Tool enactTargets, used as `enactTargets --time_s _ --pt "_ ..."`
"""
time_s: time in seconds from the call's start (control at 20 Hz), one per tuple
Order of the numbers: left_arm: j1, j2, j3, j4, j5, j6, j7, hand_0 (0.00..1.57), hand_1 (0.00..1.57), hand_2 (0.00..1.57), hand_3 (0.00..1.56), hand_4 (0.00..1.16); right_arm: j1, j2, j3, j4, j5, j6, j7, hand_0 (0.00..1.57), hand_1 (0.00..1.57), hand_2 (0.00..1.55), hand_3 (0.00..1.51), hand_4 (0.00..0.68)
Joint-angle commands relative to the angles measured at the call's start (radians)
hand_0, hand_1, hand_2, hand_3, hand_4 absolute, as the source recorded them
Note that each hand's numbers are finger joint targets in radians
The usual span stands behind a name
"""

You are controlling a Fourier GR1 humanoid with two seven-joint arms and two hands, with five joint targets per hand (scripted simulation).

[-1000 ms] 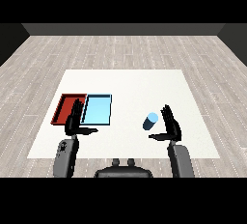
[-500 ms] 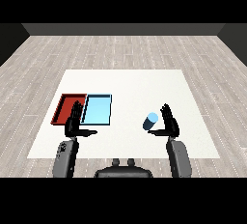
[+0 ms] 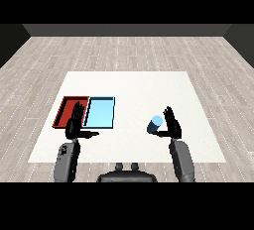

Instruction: Pick the blue can and put it in the blue box

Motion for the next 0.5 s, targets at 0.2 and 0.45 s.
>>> enactTargets --time_s 0.2,0.45 --pt "0.022 -0.025 -0.033 -0.053 0.002 0.01 0.044 0.0 0.0 0.0 0.0 0.0 -0.091 0.042 0.02 0.151 0.003 -0.029 -0.027 0.0 0.0 0.0 0.0 0.0" --pt "0.049 -0.029 -0.034 -0.02 -0.03 0.01 -0.035 0.0 0.0 0.0 0.0 0.0 -0.225 0.05 -0.021 0.322 -0.012 -0.075 -0.052 0.0 0.0 0.0 0.0 0.0"
